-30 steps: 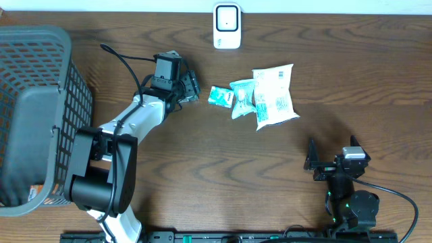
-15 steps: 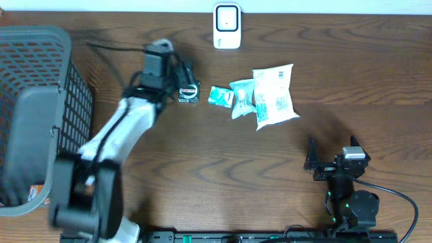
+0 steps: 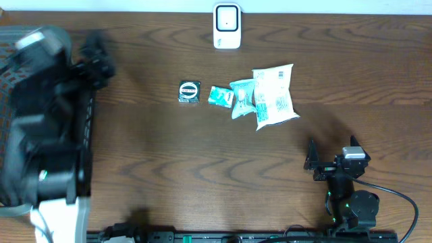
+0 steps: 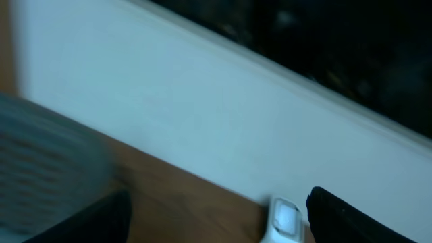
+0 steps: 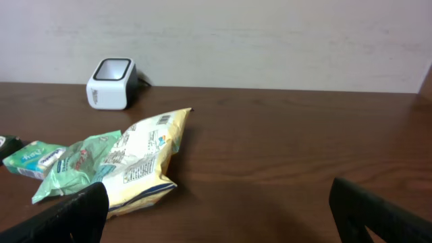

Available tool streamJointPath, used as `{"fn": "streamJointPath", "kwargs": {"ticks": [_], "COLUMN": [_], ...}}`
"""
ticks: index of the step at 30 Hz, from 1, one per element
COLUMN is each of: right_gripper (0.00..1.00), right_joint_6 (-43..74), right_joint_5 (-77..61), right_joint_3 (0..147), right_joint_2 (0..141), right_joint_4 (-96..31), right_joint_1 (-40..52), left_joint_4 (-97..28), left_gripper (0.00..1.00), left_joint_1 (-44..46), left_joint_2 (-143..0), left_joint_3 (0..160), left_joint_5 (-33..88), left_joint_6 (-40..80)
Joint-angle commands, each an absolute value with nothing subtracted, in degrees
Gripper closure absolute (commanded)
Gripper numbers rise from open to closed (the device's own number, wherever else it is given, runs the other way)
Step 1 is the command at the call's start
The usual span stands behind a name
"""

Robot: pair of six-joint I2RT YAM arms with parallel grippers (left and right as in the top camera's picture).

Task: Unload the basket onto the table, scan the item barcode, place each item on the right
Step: 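Release the Zam-Buk box left of the green packets, then move the left gripper back into the grey basket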

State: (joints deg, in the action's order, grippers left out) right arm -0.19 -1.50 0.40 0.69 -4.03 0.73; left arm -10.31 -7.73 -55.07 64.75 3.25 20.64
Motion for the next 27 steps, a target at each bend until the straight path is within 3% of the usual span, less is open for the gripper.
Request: {"fn": "streamJointPath", "kwargs": {"ticks": [1,7,12,22,24,25,27], "right_gripper": [0.01,0.01,0.01,0.01,0.01,0.01,0.01], "right_joint_6": [0.8,0.8,0.8,0.8,0.8,0.8,0.8], "right_joint_5": [-1.6,-1.6,-1.6,-1.6,-1.6,-1.6,-1.6], "right_joint_3": [0.3,0.3,0.3,0.3,0.3,0.3,0.3], "right_joint_2": [0.4,0.4,0.4,0.4,0.4,0.4,0.4], "right_joint_4": [-4.3,-4.3,-4.3,-4.3,-4.3,-4.3,-4.3], "right_joint_1": [1.2,1.2,1.2,1.2,1.2,1.2,1.2], "left_joint_4": [-14.2,-26.0,-32.1,-41.6,-45.9,-48.4,-53.7], "left_gripper": [0.18,0.16,0.08,0.07,0.06,0.01,0.02], "left_joint_1": [-13.3,-22.2,-29.5,-46.1,-48.5,-49.2,-49.8], "left_joint_2": [-50.3,-47.9,-51.1,-64.8,-69.2,-71.4,-76.4], "left_joint_3": [65.9,65.8,65.8,69.0,71.9,73.5,76.9], "left_joint_5": [-8.8,-23.8,-25.3,-3.9,-1.4,-1.2,-1.2], "left_joint_6": [19.0,26.6,31.1,30.6,27.4,26.2,24.4]}}
